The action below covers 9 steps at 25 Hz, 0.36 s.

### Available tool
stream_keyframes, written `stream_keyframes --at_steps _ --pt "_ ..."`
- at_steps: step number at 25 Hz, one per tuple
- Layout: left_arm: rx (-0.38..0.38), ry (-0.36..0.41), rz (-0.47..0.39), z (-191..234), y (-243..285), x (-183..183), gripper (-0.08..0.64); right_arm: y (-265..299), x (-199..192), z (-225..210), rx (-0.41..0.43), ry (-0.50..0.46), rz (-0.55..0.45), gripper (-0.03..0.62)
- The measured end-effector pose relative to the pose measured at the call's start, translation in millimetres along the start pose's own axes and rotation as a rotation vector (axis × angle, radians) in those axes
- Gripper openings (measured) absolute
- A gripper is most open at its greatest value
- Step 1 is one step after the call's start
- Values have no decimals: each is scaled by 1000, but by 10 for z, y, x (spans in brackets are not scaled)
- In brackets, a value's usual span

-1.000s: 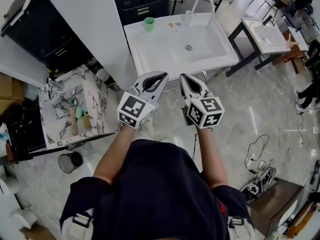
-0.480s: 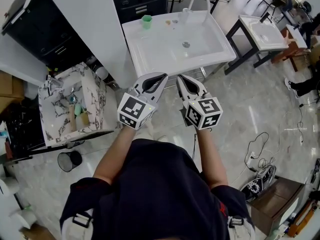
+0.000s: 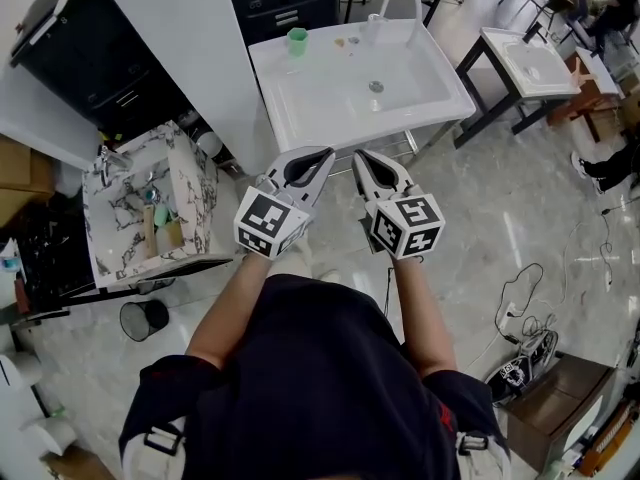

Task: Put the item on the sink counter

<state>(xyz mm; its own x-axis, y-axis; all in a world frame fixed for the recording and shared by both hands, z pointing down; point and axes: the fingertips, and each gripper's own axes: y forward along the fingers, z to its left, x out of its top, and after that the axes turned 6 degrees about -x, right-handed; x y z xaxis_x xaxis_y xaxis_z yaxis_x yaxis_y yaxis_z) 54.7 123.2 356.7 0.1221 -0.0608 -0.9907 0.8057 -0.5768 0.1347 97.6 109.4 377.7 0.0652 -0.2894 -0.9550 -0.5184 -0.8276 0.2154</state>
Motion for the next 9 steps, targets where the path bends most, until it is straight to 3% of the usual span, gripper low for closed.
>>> stream_keyframes --at_steps 9 --pt "-8 5 -3 -36 -2 22 14 -28 -13 -17 -6 7 -5 34"
